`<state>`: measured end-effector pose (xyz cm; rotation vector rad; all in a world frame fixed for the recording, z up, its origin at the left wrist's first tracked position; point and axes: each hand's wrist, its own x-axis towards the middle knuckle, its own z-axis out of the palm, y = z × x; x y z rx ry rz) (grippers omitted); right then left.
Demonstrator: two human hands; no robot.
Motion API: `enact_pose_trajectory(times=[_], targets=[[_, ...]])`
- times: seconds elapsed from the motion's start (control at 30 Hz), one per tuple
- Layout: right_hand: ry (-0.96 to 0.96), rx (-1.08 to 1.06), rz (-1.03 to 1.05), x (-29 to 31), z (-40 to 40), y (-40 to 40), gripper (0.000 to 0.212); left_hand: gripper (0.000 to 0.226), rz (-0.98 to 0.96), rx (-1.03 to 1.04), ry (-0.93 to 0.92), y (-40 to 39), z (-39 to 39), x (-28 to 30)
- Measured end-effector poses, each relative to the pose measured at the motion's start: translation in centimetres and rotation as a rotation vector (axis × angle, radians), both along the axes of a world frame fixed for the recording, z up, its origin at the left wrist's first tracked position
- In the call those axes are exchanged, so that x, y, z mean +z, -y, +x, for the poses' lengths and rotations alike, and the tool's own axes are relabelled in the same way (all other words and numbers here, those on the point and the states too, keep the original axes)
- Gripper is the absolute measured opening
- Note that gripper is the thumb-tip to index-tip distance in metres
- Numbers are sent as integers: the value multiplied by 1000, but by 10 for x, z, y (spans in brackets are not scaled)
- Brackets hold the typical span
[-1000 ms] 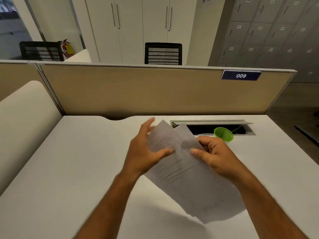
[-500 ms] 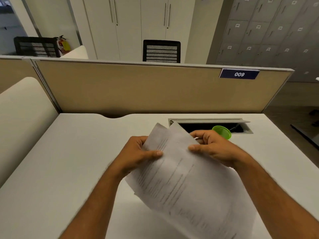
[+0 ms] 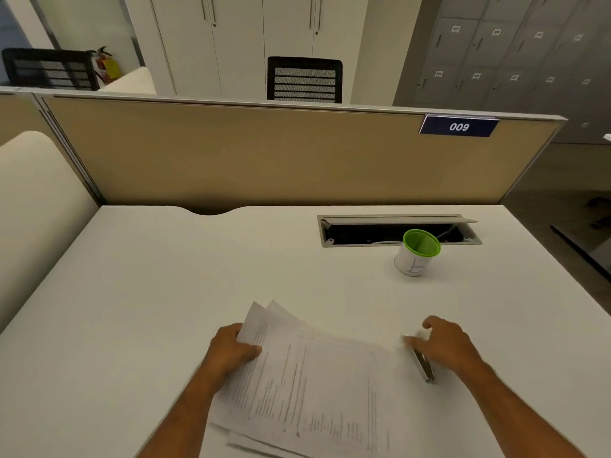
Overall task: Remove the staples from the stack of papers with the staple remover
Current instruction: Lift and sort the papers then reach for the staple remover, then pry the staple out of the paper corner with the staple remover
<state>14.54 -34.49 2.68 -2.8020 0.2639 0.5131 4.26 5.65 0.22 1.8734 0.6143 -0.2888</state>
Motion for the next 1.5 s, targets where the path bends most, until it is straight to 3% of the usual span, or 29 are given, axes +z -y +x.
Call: enact_pose_trajectory(times=[0.1,0.2,0.33,0.4,0.53,0.67,0.73,0.83,0.97,1.07,1.17,1.33,1.4,1.5], targets=[[-17,48,-4,-13,-12,-8,69,47,41,0,-28,1,1,-6],[16,87,11,-17,-10,-15,58,52,88,-11,-46,3,2,-7],[63,-17,133,-13,-2,-20,59,59,99,-10,-42,9,-2,-7],[88,-132,340,-9,2,-23,64,61,109,-19,-48,16,-4,-8],[9,-418,1094,12,-5,-49,46,61,94,5,-54,33,-9,-9],[-94,-469,1307,13,-28,-93,30,68,59,55,-26,51,-15,-13],[-95,-497,1343,1,-39,-110,28,84,51,97,-2,62,-20,-14],[-44,-529,1327,-18,-53,-128,31,113,35,146,12,79,-28,-15],[63,-548,1247,-37,-64,-135,31,123,59,104,-4,91,-33,-20],[142,-419,1032,-43,-69,-128,31,120,197,-1,-62,93,-33,-20],[153,-202,841,-40,-72,-122,36,118,495,-154,-95,89,-34,-16],[163,51,646,-40,-66,-118,32,108,760,-269,175,78,-30,-27],[167,130,547,-37,-63,-120,26,102,776,-398,292,72,-26,-40],[169,260,389,-36,-64,-124,15,92,771,-621,328,68,-20,-52]])
